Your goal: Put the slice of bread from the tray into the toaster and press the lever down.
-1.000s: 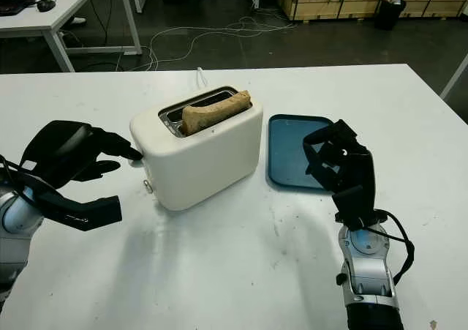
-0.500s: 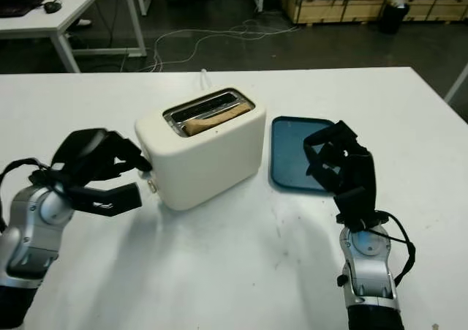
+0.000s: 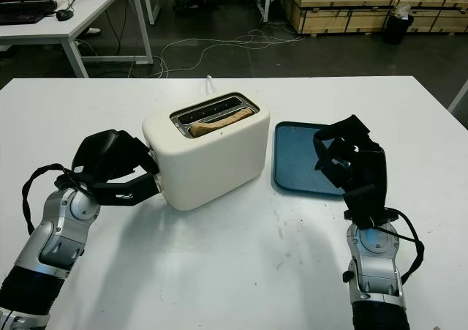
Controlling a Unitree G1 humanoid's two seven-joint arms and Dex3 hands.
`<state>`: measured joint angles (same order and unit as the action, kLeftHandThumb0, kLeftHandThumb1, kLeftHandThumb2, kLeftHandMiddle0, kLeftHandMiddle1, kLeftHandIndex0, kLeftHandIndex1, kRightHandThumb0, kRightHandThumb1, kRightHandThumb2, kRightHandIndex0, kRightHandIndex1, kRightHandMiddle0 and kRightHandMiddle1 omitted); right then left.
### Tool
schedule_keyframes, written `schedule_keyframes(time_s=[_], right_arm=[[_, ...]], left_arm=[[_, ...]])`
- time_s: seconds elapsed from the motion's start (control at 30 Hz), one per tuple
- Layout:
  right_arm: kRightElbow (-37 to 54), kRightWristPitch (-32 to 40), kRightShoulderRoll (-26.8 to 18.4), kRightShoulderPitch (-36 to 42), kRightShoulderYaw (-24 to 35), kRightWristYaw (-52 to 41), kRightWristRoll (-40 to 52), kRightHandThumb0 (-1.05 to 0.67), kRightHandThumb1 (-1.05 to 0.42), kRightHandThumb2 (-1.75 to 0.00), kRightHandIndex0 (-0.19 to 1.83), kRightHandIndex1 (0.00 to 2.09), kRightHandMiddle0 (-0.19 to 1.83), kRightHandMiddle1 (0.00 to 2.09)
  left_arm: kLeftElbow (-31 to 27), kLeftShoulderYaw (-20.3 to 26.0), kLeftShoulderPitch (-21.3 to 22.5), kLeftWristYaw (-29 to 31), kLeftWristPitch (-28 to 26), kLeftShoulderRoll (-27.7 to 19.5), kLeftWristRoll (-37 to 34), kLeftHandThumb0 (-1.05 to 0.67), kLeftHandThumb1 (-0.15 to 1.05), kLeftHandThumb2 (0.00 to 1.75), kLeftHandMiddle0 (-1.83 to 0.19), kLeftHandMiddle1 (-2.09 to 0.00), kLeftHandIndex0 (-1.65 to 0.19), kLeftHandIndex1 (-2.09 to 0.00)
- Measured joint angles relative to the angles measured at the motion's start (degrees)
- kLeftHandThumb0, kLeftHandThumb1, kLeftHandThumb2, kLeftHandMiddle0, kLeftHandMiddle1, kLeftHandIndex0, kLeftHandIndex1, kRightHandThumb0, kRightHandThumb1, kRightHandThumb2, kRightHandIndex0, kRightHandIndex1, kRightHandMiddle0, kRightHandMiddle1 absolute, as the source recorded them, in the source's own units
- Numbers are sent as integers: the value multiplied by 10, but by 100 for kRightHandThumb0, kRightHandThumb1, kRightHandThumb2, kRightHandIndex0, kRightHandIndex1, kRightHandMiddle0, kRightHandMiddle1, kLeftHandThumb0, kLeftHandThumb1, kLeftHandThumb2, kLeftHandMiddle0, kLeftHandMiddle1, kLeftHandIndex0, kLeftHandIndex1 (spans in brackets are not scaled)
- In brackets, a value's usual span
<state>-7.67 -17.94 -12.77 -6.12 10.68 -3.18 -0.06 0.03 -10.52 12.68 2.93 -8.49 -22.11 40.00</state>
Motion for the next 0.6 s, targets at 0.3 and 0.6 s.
schedule_keyframes(time_s=[0.3,0.6], right_arm=[[-3,-3,0,0,-2,-2,0,-36,-92,-33,84,175,56,172],[-5,-3,-8,0,-11,-61,18,-35,-92,-34,83,175,52,175]], left_arm=[[-27,0,-18,-16,-15,7,0,12,92,35,-95,-115,-104,0],[-111,10,-64,21,-33,-13,-56,13,87,48,-98,-174,-111,-3]])
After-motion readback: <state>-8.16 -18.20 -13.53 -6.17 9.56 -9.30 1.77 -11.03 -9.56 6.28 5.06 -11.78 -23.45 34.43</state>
